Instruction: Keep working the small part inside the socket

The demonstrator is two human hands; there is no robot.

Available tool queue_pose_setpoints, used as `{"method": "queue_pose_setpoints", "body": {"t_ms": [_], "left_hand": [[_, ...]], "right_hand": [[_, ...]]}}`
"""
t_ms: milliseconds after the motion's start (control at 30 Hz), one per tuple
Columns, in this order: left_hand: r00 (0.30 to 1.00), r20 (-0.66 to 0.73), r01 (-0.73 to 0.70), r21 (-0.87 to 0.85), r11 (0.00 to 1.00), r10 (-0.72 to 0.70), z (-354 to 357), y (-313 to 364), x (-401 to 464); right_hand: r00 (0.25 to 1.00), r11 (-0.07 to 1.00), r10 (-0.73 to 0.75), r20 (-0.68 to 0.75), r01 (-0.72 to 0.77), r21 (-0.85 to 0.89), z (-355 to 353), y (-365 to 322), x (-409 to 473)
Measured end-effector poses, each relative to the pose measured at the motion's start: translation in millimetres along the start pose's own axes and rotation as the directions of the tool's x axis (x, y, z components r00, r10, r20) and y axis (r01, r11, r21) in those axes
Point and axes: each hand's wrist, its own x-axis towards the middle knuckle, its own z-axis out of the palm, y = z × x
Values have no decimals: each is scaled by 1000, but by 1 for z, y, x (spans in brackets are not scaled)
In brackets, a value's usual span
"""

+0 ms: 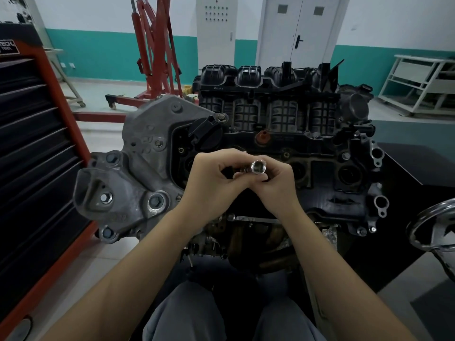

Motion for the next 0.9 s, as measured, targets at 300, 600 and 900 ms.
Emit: {"method": "queue_pose_setpoints", "body": {"t_ms": [300,600,900], "left_hand": [[999,50,2,-16,1000,-1,1,1,0],[993,112,37,-101,994,-25,-2,-1,0],[996,76,55,-100,993,-47,-1,-1,0]], "right_hand": [[999,999,27,-46,-25,36,1,1,0],[999,1000,21,-34,-21,12,1,-1,-1],[999,1000,-2,37,2,-18,0,-1,0]]}}
